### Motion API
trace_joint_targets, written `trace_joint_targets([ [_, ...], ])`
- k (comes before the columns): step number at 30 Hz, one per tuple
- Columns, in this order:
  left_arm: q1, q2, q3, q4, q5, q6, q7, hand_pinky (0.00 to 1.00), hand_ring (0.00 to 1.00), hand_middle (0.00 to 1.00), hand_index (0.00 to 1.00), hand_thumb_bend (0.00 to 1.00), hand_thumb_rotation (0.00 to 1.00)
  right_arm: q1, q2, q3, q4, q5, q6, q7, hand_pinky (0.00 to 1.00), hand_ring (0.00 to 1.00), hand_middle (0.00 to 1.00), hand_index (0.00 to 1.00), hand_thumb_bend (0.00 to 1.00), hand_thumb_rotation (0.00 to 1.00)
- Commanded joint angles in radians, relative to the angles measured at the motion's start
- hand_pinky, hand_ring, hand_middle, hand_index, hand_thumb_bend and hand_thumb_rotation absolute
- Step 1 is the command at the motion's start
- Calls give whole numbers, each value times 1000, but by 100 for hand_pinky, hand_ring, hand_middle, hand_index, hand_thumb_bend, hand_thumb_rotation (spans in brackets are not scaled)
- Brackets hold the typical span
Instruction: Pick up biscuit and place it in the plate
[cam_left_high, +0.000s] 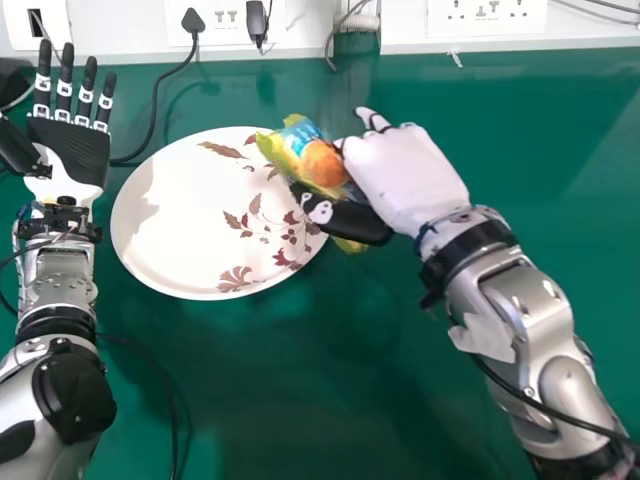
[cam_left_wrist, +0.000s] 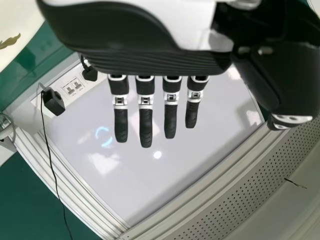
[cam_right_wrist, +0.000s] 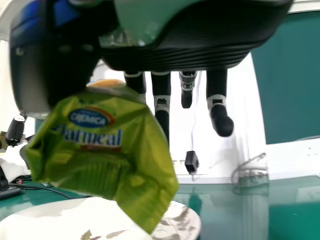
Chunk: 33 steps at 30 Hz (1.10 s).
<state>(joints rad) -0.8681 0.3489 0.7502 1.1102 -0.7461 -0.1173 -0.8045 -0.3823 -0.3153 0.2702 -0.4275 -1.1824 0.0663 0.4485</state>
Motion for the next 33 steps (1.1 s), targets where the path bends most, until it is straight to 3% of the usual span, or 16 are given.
trace_joint_targets([
  [1, -2, 7, -9, 8, 6, -4, -15, 66, 72, 84, 91, 77, 44, -25, 11, 15, 30, 6, -10, -40, 12, 16, 44, 49, 51, 0],
  [15, 1, 4, -16, 4, 26, -24, 3, 73, 73, 85, 92, 76, 44, -155, 54, 79, 189, 24, -12, -122, 12, 16, 44, 49, 51, 0],
  [23, 7, -3, -27, 1, 34, -41, -15, 72, 73, 85, 91, 87, 48, -229, 103, 117, 259, 37, -6, -172, 11, 16, 44, 49, 51, 0],
  [33, 9, -8, -36, 1, 47, -75, -3, 67, 72, 83, 90, 95, 62, -322, 165, 168, 438, 59, -14, -303, 12, 17, 44, 49, 51, 0],
])
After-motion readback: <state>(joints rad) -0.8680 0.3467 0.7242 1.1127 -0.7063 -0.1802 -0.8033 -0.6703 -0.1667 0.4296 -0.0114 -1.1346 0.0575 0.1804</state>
